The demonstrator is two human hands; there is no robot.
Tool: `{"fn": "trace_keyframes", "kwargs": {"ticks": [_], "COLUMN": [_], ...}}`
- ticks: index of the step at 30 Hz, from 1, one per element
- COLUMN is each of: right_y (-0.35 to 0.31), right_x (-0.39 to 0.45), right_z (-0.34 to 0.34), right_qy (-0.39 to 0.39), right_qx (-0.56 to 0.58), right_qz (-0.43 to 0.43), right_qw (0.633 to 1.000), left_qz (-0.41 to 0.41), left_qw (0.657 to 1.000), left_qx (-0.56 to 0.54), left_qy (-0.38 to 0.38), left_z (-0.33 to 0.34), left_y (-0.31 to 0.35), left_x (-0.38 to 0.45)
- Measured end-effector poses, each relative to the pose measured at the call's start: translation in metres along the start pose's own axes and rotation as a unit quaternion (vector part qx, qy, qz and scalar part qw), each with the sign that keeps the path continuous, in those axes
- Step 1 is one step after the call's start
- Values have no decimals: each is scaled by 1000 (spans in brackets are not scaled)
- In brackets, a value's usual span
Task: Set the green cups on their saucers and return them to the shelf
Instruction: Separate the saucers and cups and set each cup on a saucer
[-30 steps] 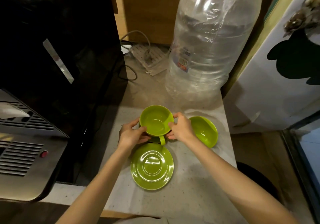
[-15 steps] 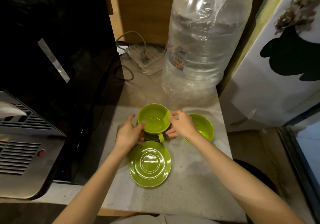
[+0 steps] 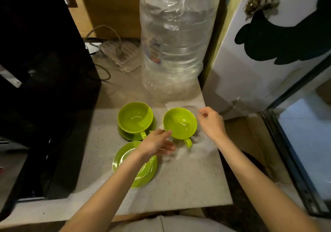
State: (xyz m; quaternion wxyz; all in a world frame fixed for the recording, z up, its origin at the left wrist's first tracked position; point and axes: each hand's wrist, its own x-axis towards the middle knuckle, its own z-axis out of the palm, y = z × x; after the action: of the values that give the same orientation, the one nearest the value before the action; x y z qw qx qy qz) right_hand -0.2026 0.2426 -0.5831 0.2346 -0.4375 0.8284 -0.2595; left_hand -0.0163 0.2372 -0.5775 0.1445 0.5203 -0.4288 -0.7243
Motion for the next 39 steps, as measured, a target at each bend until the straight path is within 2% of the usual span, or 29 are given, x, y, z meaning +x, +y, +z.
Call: {"fn": "trace_keyframes", "kwargs": {"ticks": [1, 3, 5, 7, 13, 21, 27, 30, 34, 39], "right_y": [6, 15, 19, 22, 19, -6, -48, -59, -61, -55], "right_x": [0, -2, -5, -6, -7, -23, -52, -67, -84, -99], "right_z": [3, 11, 18, 24, 21, 2, 4, 19, 44, 70], "right_qy": [-27, -94, -153, -170, -156, -157, -207, -243, -277, -282], "right_qx": [6, 96, 219, 272, 273, 300, 366, 351, 318, 279], "right_qz": [17, 68, 127, 143, 129, 61, 22, 1, -12, 1], "right_qw": [999, 989, 955, 936, 941, 939, 907, 904, 907, 918], "left_qz": [10, 25, 33, 38, 62, 130, 175, 173, 153, 111], "left_qw": [1000, 997, 993, 990, 988, 977, 956, 948, 946, 944], "left_qx": [-12, -52, -94, -105, -68, -109, -127, -123, -148, -173], "left_qy": [16, 43, 58, 83, 126, 129, 200, 235, 245, 257], "left_z": [2, 7, 12, 16, 25, 13, -16, -34, -51, -58], "left_y": [-4, -11, -14, -14, -13, 0, -4, -18, -42, -70], "left_x": [6, 15, 21, 26, 29, -10, -61, -85, -108, -115]}}
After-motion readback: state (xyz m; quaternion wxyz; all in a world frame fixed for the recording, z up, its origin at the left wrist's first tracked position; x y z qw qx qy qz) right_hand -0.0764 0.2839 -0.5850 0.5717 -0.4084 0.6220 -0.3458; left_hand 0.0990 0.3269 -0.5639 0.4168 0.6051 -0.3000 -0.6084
